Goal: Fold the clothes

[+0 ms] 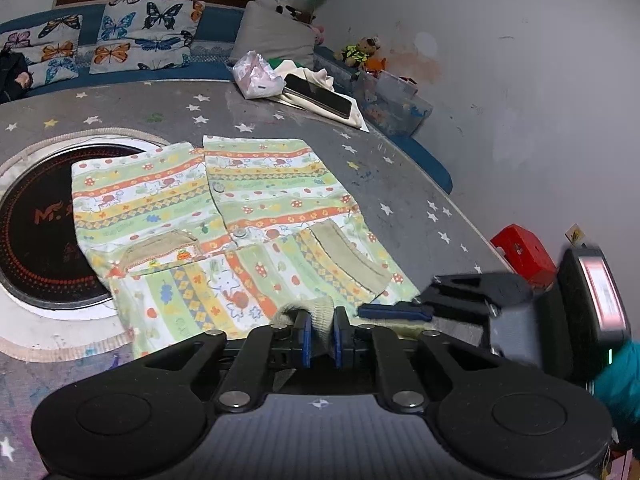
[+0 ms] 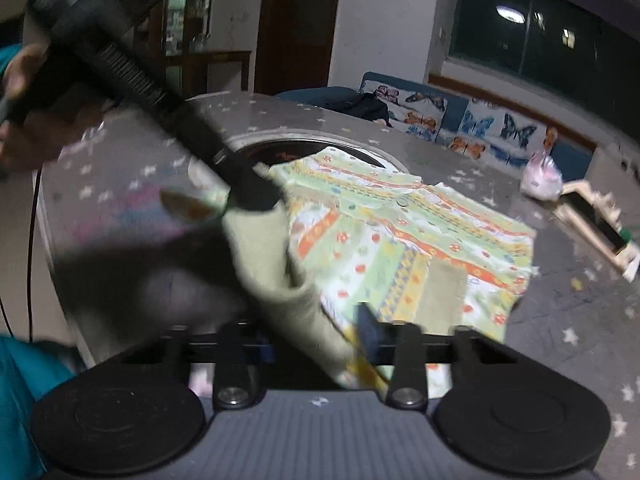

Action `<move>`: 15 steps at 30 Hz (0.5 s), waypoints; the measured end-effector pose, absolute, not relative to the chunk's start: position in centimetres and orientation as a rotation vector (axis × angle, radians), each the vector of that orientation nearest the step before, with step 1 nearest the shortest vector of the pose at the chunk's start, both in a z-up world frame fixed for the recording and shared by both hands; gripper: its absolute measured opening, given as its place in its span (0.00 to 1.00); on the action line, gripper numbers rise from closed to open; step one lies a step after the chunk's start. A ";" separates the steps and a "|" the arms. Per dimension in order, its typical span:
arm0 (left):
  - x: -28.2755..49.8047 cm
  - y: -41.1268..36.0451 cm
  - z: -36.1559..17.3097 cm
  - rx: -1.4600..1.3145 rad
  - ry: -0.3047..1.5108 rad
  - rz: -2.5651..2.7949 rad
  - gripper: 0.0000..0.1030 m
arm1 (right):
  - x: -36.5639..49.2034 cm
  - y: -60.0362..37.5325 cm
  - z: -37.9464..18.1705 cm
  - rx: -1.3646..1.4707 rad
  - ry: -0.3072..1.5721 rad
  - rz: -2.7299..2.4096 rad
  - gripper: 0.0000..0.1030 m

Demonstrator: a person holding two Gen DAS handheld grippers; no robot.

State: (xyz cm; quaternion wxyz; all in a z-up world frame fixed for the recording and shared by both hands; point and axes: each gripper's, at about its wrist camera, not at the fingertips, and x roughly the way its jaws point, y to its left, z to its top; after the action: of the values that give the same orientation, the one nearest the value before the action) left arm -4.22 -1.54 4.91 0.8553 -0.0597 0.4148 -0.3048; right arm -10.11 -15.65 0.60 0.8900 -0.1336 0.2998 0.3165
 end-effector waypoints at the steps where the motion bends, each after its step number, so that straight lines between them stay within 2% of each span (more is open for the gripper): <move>1: -4.4 -1.2 5.0 -0.117 0.865 -0.640 0.24 | -9.6 -15.8 0.8 -0.254 0.632 0.660 0.20; 2: -4.8 -0.7 5.2 -0.098 0.848 -0.636 0.39 | -9.0 -15.9 1.1 -0.230 0.642 0.663 0.18; 4: -5.7 0.3 5.6 -0.046 0.800 -0.618 0.55 | -8.4 -16.2 1.6 -0.197 0.650 0.664 0.16; 5: -6.1 0.8 5.7 -0.017 0.779 -0.611 0.59 | -8.1 -16.3 1.9 -0.182 0.654 0.664 0.16; 10: -7.8 1.8 4.8 0.098 0.738 -0.617 0.68 | -6.8 -16.8 2.9 -0.137 0.651 0.652 0.15; 15: -8.5 0.1 3.0 0.271 0.685 -0.601 0.68 | -6.4 -16.6 3.1 -0.143 0.650 0.642 0.15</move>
State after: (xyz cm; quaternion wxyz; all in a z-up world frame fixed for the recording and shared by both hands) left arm -8.45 0.08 3.02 0.8891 0.1305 0.3299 -0.2891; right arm -6.40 -16.56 3.09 0.8950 -0.0691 0.3134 0.3098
